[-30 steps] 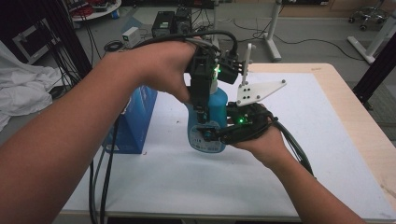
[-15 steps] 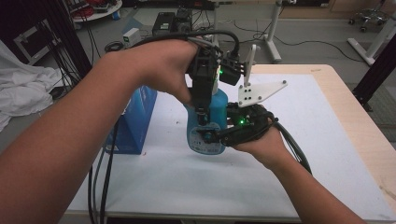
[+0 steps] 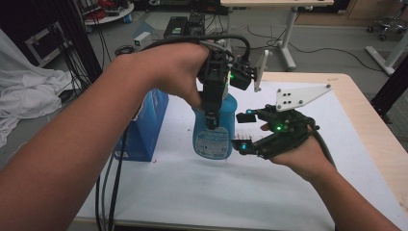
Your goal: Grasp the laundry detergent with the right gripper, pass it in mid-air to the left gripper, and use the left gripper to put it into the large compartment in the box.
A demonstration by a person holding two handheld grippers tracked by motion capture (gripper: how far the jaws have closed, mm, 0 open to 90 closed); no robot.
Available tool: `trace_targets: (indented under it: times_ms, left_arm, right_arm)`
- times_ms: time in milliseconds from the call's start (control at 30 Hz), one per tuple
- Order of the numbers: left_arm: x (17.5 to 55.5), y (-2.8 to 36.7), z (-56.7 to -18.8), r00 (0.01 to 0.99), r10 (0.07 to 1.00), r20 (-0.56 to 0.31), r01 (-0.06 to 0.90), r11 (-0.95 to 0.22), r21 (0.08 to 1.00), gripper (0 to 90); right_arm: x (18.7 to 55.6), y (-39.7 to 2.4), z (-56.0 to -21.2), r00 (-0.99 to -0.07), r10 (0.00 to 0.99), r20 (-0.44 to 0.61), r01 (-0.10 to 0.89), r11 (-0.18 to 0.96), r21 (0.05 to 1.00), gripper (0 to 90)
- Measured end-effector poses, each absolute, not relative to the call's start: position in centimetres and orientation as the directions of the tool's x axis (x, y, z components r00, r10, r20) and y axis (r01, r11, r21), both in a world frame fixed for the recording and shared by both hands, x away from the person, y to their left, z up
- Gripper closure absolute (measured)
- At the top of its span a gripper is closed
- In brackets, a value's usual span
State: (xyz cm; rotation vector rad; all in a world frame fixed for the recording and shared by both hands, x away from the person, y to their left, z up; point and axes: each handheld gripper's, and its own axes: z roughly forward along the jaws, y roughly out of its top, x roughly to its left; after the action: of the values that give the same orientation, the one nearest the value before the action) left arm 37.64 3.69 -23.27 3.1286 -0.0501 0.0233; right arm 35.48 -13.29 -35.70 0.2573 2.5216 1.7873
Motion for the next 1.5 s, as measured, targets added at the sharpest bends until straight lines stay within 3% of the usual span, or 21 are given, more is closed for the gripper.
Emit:
trace_targets:
  times_ms: [133,200,367,400,433,833,1133,1333,1500]
  left_arm:
    - [37.9,4.1,-22.8,1.0,-0.019,0.019,-0.019,-1.0,0.015,38.4]
    - [37.9,4.4,-22.5,1.0,-0.012,0.023,-0.012,-1.0,0.014,38.4]
    - [38.2,5.5,-21.3,0.999,0.028,0.028,0.028,-1.0,0.014,38.4]
    - [38.2,5.7,-21.0,0.999,0.041,0.029,0.041,-0.999,0.013,38.4]
    - [38.3,6.0,-20.6,0.998,0.06,0.031,0.06,-0.998,0.011,38.4]
    - [39.5,9.9,-14.6,0.945,0.326,-0.026,0.327,-0.944,0.049,38.4]
    - [40.1,14.7,-11.0,0.827,0.563,-0.013,0.562,-0.826,0.046,38.4]
    - [40.6,18.5,-10.0,0.686,0.727,-0.008,0.727,-0.685,0.054,38.4]
    - [41.3,20.9,-10.1,0.582,0.813,0.01,0.813,-0.582,0.04,38.4]
  right_arm:
    - [35.6,-13.9,-35.5,-0.978,0.197,0.073,0.141,0.358,0.923,18.9]
    - [35.7,-14.3,-35.4,-0.973,0.218,0.082,0.164,0.392,0.905,12.9]
    - [35.7,-15.3,-34.6,-0.966,0.249,0.064,0.176,0.46,0.87,12.0]
    - [35.7,-15.4,-34.5,-0.964,0.258,0.063,0.182,0.473,0.862,7.7]
    - [35.8,-15.5,-34.3,-0.96,0.274,0.054,0.188,0.491,0.85,3.4]
    - [36.3,-16.8,-31.2,-0.961,0.277,-0.02,0.18,0.677,0.713,0.8]
    - [36.3,-16.8,-29.7,-0.963,0.264,-0.056,0.163,0.734,0.659,0.9]
    - [36.5,-16.9,-29.4,-0.964,0.26,-0.048,0.17,0.748,0.642,1.0]
    - [36.5,-16.7,-29.5,-0.967,0.25,-0.045,0.169,0.765,0.621,1.0]
